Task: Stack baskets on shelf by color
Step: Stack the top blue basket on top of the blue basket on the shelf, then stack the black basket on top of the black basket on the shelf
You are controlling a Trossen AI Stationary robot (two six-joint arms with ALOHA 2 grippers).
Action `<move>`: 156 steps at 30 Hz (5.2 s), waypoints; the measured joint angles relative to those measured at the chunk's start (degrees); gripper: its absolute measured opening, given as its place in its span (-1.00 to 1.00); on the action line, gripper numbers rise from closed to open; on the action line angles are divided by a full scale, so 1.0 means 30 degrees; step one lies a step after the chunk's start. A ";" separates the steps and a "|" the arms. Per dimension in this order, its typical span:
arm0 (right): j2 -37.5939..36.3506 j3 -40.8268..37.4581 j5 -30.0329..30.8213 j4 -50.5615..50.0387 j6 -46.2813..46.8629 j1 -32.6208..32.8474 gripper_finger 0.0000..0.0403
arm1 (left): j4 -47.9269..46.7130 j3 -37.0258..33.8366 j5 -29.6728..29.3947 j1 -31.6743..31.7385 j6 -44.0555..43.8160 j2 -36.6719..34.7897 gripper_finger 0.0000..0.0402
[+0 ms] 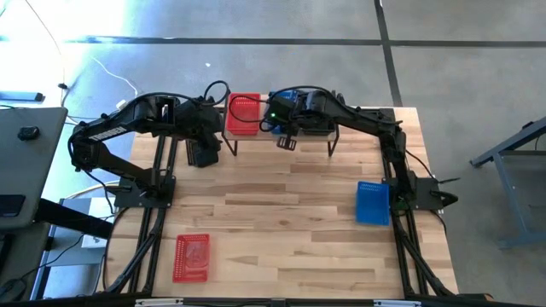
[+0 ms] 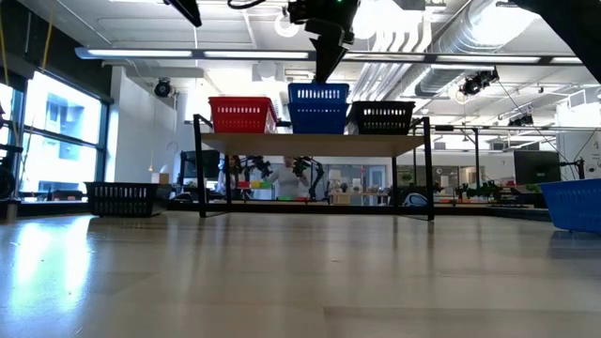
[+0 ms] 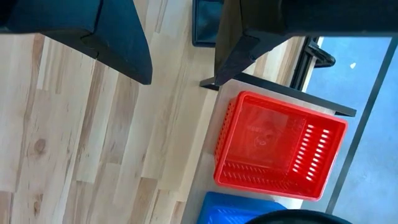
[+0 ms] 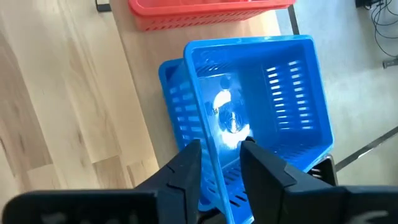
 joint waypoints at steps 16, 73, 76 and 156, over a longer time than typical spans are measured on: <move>-0.0463 0.1268 -0.2995 0.0264 0.2175 -0.0741 -0.51 | -0.0949 0.0000 -0.0022 -0.0004 -0.0357 0.0000 -0.18; -0.2358 0.1217 -0.3897 -0.2814 0.9846 0.0547 -0.51 | 0.0832 -1.1481 0.1413 -0.1695 -0.3472 -0.3971 -0.18; -0.2358 0.1217 -0.3892 -0.3734 1.0425 0.1044 -0.51 | 0.0999 -1.2706 0.1413 -0.1621 -0.3671 -0.3787 -0.18; -0.2358 0.1217 -0.3866 -0.3759 1.1570 0.2637 -0.51 | 0.4059 -1.6748 -0.1415 -0.2473 -0.3428 0.2378 -0.97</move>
